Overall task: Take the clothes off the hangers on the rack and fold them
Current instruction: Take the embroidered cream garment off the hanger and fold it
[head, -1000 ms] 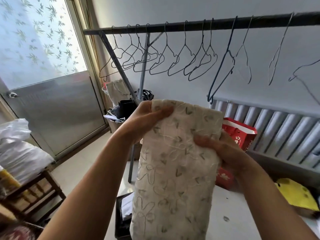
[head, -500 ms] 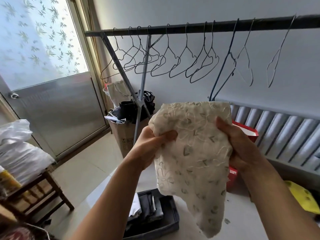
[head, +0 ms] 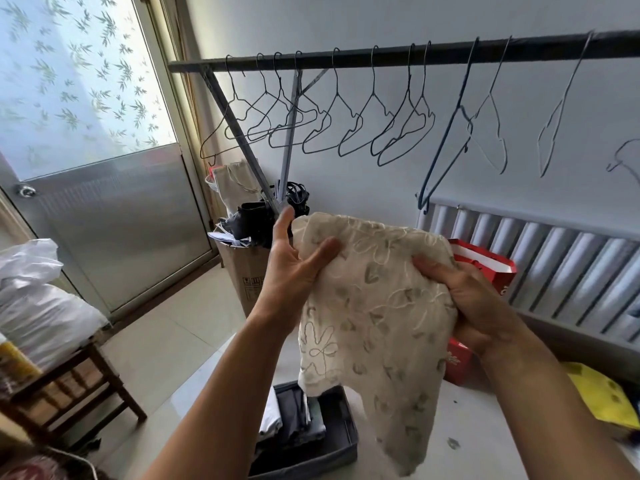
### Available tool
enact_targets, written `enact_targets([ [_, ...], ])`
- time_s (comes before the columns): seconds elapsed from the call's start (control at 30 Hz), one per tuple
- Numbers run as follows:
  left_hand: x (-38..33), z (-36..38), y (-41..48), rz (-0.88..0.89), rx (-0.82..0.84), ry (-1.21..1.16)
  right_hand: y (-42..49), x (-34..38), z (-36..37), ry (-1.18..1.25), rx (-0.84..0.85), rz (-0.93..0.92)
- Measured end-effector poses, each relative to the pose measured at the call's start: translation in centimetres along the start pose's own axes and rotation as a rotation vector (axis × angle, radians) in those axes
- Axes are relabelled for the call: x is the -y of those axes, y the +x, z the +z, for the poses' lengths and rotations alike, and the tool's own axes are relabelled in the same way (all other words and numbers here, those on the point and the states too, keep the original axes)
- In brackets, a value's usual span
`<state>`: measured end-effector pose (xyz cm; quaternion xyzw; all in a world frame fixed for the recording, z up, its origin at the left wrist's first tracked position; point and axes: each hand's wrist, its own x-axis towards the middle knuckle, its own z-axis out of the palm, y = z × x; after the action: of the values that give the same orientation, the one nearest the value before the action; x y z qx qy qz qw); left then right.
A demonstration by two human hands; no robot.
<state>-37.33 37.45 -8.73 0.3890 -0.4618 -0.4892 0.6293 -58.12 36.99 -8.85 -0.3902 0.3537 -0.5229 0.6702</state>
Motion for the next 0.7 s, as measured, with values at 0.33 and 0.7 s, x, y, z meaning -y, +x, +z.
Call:
enact_targets([
  [0.33,0.4,-1.5,-0.9,0.15,0.355,0.649,1.8,0.3,-0.6,0.058,-0.087,0.078],
  [0.7,-0.2,-2.6,0.6,0.644,-0.016,1.163,1.9,1.6,-1.2,-0.037,-0.084,0.082],
])
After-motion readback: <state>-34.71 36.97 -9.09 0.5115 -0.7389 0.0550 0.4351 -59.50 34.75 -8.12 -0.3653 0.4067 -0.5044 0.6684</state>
